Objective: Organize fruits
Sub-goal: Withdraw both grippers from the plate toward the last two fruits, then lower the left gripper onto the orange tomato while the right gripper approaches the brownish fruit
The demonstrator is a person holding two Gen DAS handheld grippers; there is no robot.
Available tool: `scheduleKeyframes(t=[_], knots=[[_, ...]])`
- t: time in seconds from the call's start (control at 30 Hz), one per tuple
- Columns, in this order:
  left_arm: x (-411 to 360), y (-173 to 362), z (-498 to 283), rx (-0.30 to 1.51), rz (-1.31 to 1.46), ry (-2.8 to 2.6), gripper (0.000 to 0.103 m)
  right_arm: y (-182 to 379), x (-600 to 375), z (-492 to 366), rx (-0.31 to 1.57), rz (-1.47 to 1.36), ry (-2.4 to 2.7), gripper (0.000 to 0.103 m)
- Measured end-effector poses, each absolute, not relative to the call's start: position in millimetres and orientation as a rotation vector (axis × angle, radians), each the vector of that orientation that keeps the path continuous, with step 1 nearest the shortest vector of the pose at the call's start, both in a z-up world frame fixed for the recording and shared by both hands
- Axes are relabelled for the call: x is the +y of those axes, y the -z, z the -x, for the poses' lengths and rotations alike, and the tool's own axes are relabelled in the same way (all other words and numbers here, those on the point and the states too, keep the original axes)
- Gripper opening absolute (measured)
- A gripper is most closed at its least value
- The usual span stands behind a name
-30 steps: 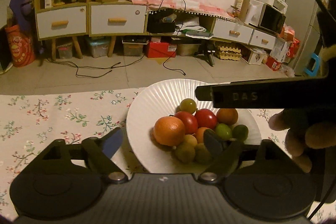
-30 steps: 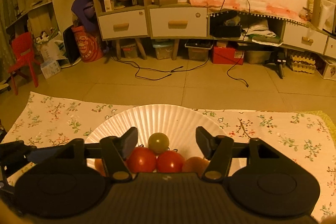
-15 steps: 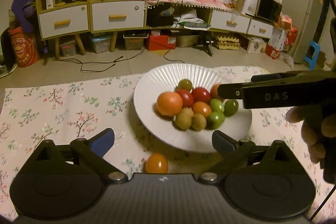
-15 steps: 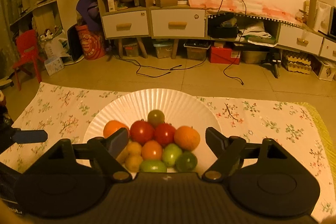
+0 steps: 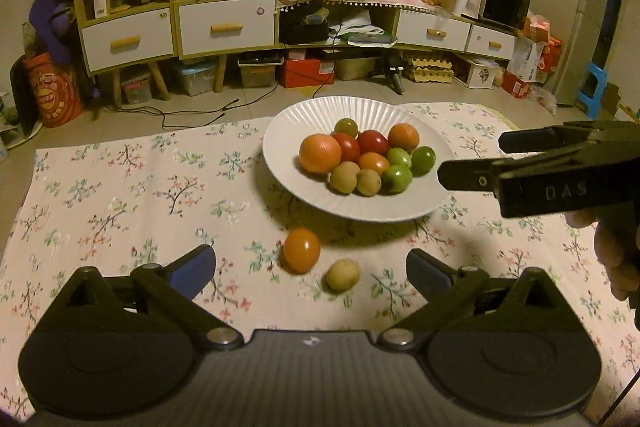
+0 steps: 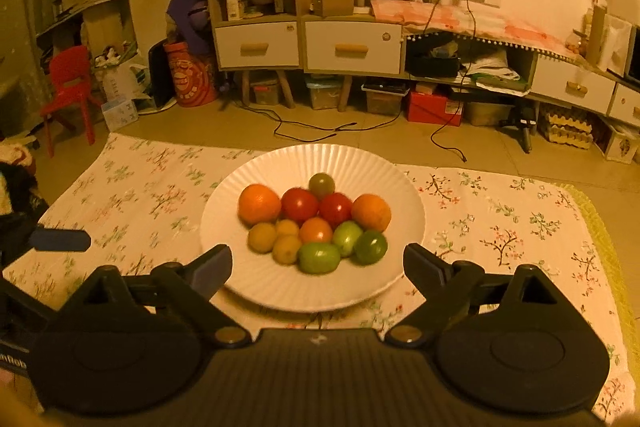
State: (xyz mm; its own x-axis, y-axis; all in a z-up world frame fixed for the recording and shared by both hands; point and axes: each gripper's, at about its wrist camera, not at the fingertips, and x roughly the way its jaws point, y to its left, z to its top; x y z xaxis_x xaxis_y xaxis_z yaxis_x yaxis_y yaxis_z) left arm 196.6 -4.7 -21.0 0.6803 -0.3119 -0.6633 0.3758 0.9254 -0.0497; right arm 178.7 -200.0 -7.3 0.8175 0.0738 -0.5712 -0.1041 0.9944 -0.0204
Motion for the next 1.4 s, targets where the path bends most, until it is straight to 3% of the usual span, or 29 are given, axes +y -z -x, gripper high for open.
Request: scheduleKeyframes(t=[0.37, 1.4], knots=[[7, 30, -174, 0.76, -0.062, 0.39, 0.095, 17, -189, -148, 0.613, 0.072, -0.115, 0.098], [11, 79, -143, 0.793, -0.126, 0.396, 0.095, 71, -198, -113, 0.685, 0.142, -0.077, 0.101]])
